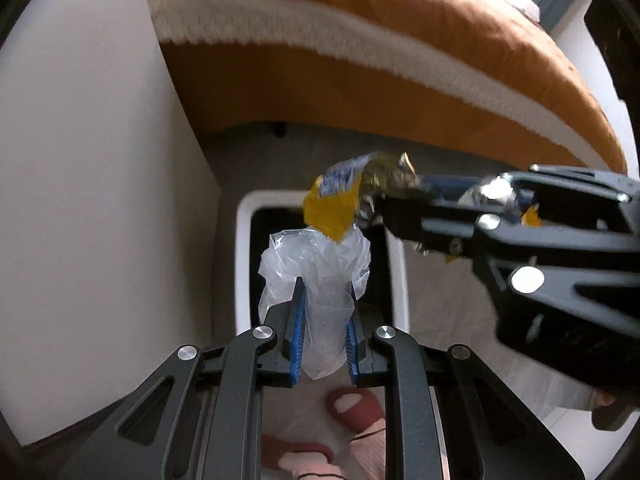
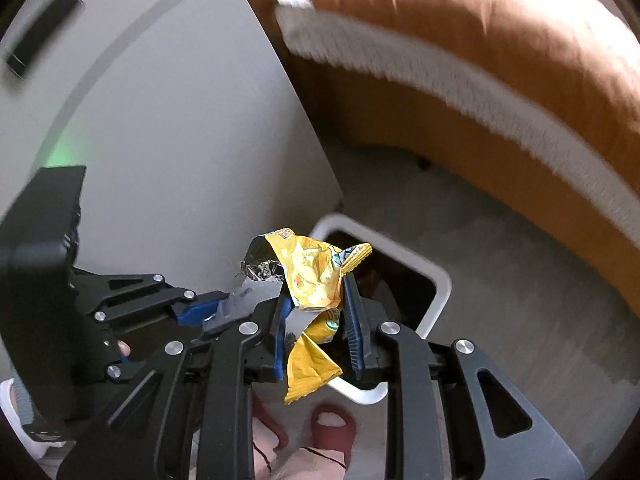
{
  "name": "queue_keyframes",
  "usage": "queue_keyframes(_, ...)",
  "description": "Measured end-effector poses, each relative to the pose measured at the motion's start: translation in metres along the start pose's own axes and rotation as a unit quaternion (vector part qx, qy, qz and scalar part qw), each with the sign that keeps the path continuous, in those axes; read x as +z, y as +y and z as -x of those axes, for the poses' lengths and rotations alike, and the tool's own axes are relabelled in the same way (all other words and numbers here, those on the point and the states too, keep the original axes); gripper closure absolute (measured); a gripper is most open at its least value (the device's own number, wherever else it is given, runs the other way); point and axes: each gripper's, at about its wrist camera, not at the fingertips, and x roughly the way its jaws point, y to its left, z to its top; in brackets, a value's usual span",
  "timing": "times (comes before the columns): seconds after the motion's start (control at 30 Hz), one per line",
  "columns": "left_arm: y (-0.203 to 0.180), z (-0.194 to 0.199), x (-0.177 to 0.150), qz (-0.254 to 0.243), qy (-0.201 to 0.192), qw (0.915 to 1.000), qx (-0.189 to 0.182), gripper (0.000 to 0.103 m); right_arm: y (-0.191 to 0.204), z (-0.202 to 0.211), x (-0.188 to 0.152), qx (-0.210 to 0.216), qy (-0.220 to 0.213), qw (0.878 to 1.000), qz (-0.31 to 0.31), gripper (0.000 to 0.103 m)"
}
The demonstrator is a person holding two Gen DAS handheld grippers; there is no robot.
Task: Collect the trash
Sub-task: 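Carry the plastic bag and yellow wrapper toward the white bin, then open both tools over the white bin to drop the items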
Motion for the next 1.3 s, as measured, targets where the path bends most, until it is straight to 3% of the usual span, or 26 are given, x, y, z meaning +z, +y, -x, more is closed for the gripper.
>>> queue_keyframes(0.13, 0.007, -0.039, -0.010, 0.003, 0.014, 0.9999, -0.007, 0.086, -0.010, -0.041, -0.016, -0.010, 0.015, 1.000, 0.004, 0.076)
queue_keyframes(0.17, 0.007, -0.048, -0.010, 0.002, 0.018, 0.9998, -0.009, 0.085, -0.012, -0.052, -0.018, -0.008, 0.021, 1.000, 0.005, 0.071)
queue_keyframes(0.2, 0.007, -0.056, -0.013, 0.002, 0.024, 0.9996, -0.013, 0.081, -0.013, -0.060, -0.020, -0.003, 0.030, 1.000, 0.007, 0.057)
queue_keyframes(0.23, 0.008, -0.063, -0.012, 0.005, 0.030, 0.9993, -0.021, 0.061, -0.014, -0.064, -0.022, -0.005, 0.030, 0.999, 0.009, 0.039)
queue_keyframes(0.27, 0.009, -0.069, -0.013, 0.011, 0.036, 0.9989, -0.028, 0.016, -0.016, -0.068, -0.023, -0.014, 0.026, 1.000, 0.011, 0.031)
queue_keyframes(0.3, 0.011, -0.074, -0.015, 0.016, 0.031, 0.9990, -0.027, 0.004, -0.017, -0.074, -0.024, -0.015, 0.032, 0.999, 0.017, 0.022)
queue_keyframes(0.43, 0.012, -0.073, -0.016, 0.020, 0.028, 0.9992, -0.020, 0.005, -0.021, -0.084, -0.025, -0.030, 0.046, 0.998, 0.017, 0.010)
queue_keyframes(0.63, 0.012, -0.051, -0.011, 0.023, 0.024, 0.9993, -0.018, 0.005, -0.013, -0.054, -0.013, -0.042, 0.034, 0.998, 0.028, 0.006)
queue_keyframes(0.73, 0.010, -0.019, -0.005, 0.021, 0.012, 0.9996, -0.014, 0.005, -0.003, -0.028, -0.005, -0.042, 0.025, 0.998, 0.027, 0.006)
queue_keyframes(1.0, -0.018, 0.103, 0.026, 0.015, -0.042, 0.9990, -0.003, 0.005, 0.032, 0.095, 0.028, -0.052, -0.023, 0.998, 0.028, 0.005)
queue_keyframes(1.3, -0.029, 0.280, 0.040, 0.057, -0.128, 0.9894, 0.037, 0.005, 0.099, 0.270, 0.071, -0.041, -0.146, 0.986, 0.074, 0.005)
